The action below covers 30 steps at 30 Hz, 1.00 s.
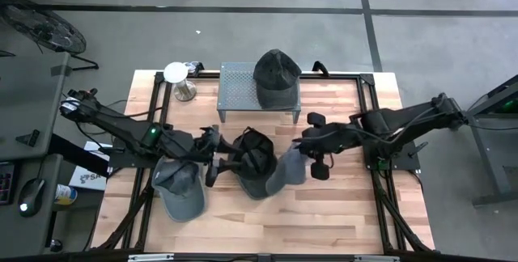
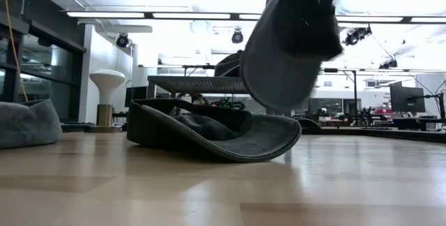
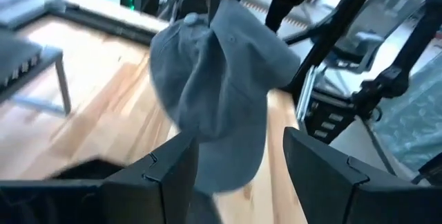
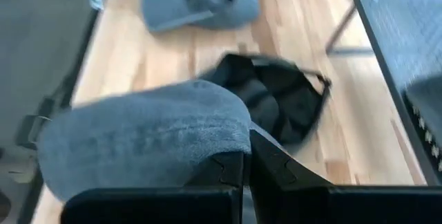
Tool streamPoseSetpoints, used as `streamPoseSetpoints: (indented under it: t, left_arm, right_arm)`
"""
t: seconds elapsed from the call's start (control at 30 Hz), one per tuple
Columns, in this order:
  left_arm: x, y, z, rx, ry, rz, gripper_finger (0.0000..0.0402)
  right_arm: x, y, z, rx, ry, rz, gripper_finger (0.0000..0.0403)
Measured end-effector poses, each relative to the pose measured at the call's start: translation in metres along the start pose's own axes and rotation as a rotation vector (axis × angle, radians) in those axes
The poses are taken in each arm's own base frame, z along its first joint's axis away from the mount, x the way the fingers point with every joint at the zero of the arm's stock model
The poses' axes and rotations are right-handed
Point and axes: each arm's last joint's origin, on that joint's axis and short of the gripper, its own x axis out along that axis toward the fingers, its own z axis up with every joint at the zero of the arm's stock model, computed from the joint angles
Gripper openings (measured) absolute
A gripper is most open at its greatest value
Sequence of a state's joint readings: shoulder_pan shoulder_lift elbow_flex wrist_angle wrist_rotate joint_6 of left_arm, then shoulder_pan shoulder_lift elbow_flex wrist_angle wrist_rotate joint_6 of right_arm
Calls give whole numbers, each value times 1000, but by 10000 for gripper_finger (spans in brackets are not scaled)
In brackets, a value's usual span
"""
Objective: Pick & Place hat
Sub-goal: Put the right gray cap on the shelf
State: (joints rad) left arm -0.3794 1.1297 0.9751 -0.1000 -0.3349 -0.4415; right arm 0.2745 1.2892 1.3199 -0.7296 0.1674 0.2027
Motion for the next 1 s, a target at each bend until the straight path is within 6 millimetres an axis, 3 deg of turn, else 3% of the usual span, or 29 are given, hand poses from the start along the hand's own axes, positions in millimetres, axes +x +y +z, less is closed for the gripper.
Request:
streamPoseSetpoints:
  t: [0.37, 0.7, 0.87, 1.0]
  left_arm:
    - [-14, -17, 46, 115, -158, -93, 209]
    - [-33, -33, 87, 187, -263, -207, 209]
    - [-30, -28, 96, 213, -283, -199, 209]
    - [-15, -16, 102, 220, -305, -245, 209]
  right_arm:
    - [-35, 10, 44, -159, -259, 267, 0]
    - [-55, 12, 77, -354, -637, 451, 0]
    - [-63, 6, 87, -410, -783, 492, 0]
    - [-68, 4, 92, -440, -851, 547, 0]
